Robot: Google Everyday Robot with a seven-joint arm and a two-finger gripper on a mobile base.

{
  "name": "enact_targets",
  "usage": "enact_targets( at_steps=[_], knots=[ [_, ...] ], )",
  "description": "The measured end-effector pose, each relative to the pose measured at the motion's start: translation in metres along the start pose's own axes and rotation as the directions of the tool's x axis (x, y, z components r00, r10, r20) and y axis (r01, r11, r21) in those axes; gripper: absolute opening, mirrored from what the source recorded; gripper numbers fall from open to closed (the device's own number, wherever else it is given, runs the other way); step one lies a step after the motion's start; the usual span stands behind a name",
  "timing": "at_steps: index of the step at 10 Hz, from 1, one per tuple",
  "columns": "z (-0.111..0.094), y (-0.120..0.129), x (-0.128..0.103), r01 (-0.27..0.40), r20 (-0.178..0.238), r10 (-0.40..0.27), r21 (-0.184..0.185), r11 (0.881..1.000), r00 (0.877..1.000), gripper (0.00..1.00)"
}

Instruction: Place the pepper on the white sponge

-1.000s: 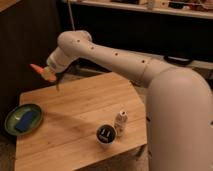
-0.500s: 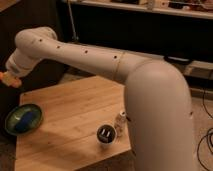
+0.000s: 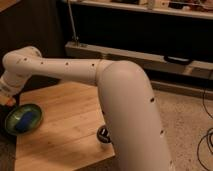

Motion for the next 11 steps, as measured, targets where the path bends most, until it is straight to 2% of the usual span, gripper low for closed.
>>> enact_targets(
  at_steps=[1, 4, 7, 9, 11],
  knots=[
    [0.019, 0.0, -0.011, 0.0, 0.022, 0.0, 0.015, 1.0, 1.0, 0.2],
    [0.056, -0.004, -0.031, 0.013, 0.087, -0.017, 0.048, 0.999, 0.996, 0.2],
    [0.079, -0.012, -0.048, 0.026, 0.145, -0.036, 0.07, 0.997, 0.989, 0.2],
    [0.089, -0.006, -0.063, -0.006, 0.174, -0.007, 0.078, 0.997, 0.985, 0.2],
    [0.091, 0.006, -0.072, -0.046, 0.198, 0.031, 0.071, 0.996, 0.98, 0.2]
  ],
)
